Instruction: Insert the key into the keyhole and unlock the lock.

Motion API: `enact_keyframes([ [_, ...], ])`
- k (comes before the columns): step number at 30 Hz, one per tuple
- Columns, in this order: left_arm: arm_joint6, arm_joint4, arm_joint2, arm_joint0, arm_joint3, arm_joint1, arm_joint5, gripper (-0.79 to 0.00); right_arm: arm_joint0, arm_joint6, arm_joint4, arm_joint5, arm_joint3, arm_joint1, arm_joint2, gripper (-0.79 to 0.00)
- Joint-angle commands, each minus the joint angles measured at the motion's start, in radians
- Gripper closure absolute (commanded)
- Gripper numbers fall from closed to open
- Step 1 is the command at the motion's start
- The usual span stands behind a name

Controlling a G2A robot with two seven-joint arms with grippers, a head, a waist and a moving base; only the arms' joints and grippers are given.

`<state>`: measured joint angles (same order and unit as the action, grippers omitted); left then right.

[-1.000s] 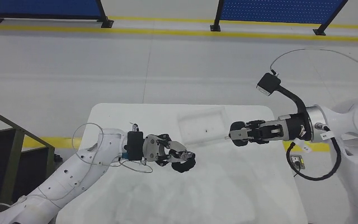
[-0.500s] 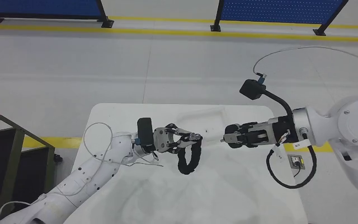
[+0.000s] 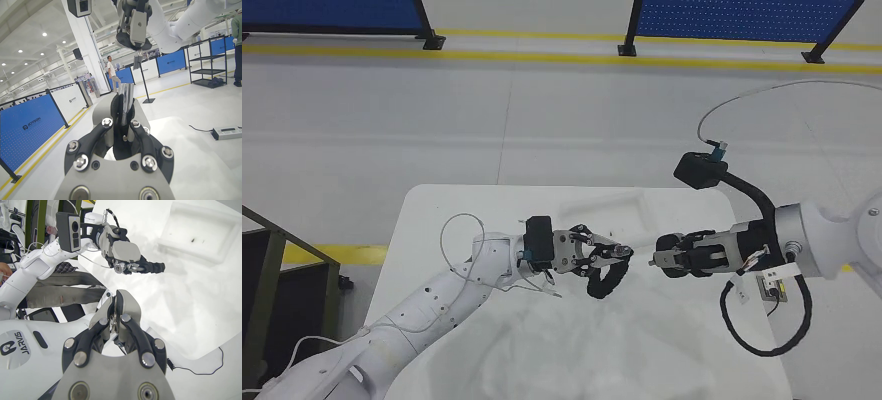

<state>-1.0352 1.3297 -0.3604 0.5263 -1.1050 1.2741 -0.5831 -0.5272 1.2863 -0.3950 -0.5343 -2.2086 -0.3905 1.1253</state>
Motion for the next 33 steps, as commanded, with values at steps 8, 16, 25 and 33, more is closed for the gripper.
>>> enact_keyframes([
  [8, 0.001, -0.001, 0.0, 0.0, -0.001, 0.0, 0.0, 0.0, -0.001, 0.001, 0.002, 0.001, 0.0, -0.001, 0.001, 0.0],
  [16, 0.049, -0.008, -0.013, 0.022, -0.012, 0.0, 0.031, 0.0, -0.024, -0.031, 0.015, -0.027, -0.01, -0.002, -0.013, 0.0],
  [25, 0.112, 0.002, -0.05, 0.067, -0.034, 0.023, 0.101, 0.0, 0.035, -0.116, -0.011, -0.116, -0.043, 0.005, -0.082, 0.0],
  [33, 0.099, 0.048, -0.058, 0.069, -0.006, 0.058, 0.123, 0.0, 0.118, -0.177, -0.002, -0.177, -0.054, 0.046, -0.187, 0.0],
])
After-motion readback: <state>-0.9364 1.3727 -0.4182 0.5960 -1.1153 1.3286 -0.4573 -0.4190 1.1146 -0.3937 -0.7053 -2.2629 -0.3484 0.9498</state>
